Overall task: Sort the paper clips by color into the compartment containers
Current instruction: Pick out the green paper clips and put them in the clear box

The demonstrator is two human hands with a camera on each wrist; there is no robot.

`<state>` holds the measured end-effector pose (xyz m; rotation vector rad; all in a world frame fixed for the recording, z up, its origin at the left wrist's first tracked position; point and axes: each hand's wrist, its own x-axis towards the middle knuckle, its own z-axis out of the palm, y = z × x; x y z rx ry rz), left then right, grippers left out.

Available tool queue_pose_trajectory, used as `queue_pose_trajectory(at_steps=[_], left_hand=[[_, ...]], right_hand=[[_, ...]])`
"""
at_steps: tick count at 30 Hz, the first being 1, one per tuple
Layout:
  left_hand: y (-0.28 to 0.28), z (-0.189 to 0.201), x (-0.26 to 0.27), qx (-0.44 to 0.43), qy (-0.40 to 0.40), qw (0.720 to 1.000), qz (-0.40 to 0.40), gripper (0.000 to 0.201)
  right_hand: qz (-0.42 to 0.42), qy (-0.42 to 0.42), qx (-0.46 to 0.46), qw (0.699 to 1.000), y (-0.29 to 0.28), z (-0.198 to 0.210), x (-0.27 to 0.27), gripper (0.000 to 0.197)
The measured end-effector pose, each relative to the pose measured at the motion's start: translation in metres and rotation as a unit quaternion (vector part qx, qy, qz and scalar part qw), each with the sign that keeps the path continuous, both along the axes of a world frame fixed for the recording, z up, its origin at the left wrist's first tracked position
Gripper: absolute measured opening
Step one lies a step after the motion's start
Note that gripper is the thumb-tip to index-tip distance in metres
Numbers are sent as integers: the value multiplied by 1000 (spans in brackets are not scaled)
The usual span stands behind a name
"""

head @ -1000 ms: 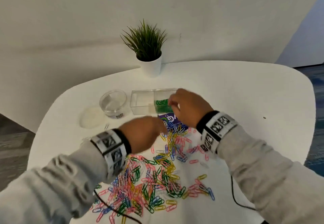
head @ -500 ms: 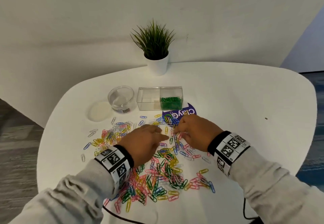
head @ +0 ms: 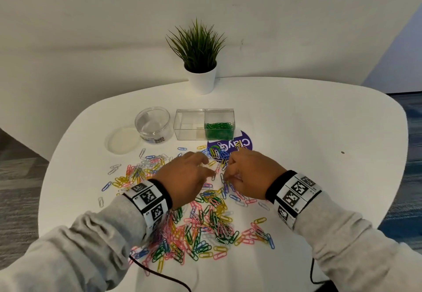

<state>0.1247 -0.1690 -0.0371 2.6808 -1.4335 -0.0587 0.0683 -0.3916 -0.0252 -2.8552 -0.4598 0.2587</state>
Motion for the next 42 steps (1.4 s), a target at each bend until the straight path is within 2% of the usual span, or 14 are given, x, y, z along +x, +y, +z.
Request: queue_pose_trajectory(at_steps=[4, 6, 8, 12, 18, 23, 28, 30, 32, 37, 42], left_hand=[[6, -1, 4, -37, 41, 997, 45, 16], [9, -4, 3, -34, 60, 997, 45, 11], [12, -6, 3, -28, 47, 997, 60, 8], [15, -7, 7, -36, 6, 993, 114, 10], [13, -5, 1, -4, 46, 995, 94, 17], [16, -6, 2, -6, 18, 992, 121, 16], [11, -4, -7, -45, 72, 996, 38, 20], [8, -4, -10, -19, 75, 997, 6, 25], [7, -4, -11, 3, 70, 998, 0, 22], [11, -4, -8, -21, 80, 996, 41, 14], [13, -2, -9, -17, 73, 990, 119, 9]], right_hand=[[4, -23, -59, 998, 5, -1, 2, 30], [13, -33, -46, 998, 8, -2, 4, 28], [24, -44, -22, 999, 10, -4, 6, 27], [61, -35, -27, 997, 14, -7, 8, 29], [61, -28, -27, 997, 16, -7, 8, 29], [48, -13, -28, 998, 15, -11, 8, 32], [34, -2, -32, 999, 16, -10, 8, 18], [25, 15, -30, 999, 17, -12, 8, 14], [18, 33, -22, 999, 18, -12, 8, 12], [7, 41, -26, 999, 19, -12, 6, 7], [7, 41, -39, 998, 19, -10, 6, 7]])
